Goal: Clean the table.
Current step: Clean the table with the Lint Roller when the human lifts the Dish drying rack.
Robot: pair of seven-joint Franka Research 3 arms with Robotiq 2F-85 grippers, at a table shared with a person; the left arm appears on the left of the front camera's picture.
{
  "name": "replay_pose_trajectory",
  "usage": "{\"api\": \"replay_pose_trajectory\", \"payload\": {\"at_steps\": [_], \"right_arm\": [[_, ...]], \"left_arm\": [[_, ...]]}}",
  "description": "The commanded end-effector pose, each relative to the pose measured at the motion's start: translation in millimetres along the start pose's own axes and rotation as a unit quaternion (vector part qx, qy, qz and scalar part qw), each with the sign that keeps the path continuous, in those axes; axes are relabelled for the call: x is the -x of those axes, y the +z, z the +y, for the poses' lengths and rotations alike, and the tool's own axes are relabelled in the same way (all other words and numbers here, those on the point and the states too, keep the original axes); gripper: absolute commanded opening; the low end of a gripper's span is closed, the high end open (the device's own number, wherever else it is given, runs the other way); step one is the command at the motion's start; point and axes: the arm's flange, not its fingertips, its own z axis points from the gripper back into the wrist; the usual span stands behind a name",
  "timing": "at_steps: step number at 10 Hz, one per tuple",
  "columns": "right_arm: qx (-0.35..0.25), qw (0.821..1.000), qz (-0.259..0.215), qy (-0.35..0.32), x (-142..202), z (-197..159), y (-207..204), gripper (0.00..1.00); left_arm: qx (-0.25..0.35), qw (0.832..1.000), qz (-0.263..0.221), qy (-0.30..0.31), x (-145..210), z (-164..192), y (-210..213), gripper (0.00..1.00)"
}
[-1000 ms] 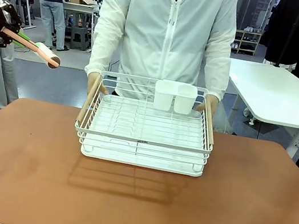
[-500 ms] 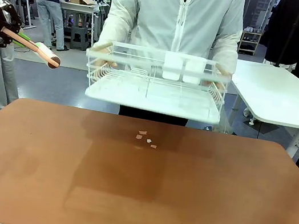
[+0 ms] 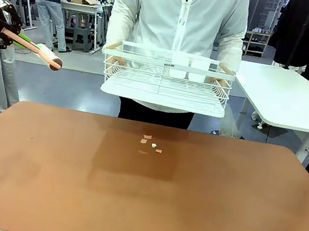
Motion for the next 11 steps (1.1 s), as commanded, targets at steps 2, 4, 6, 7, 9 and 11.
{"api": "replay_pose_trajectory", "payload": {"at_steps": [2,4,6,7,9,11], "right_arm": [[0.0,1.0,-0.001,0.002,0,2,1,1.0],[0.0,1.0,-0.001,0.002,0,2,1,1.0],[0.0,1.0,-0.001,0.002,0,2,1,1.0],[0.0,1.0,-0.001,0.002,0,2,1,1.0],[0.0,1.0,-0.001,0.002,0,2,1,1.0],[0.0,1.0,-0.001,0.002,0,2,1,1.0]], "left_arm": [[0.0,1.0,-0.002,-0.002,0,-1,1,0.03],[0.0,1.0,-0.002,-0.002,0,-1,1,0.03],[0.0,1.0,-0.002,-0.002,0,-1,1,0.03],[0.0,1.0,-0.002,-0.002,0,-1,1,0.03],[0.0,1.0,-0.002,-0.002,0,-1,1,0.03],[-0.012,0.996,0.024,-0.089,-2,-17,1,0.21]]}}
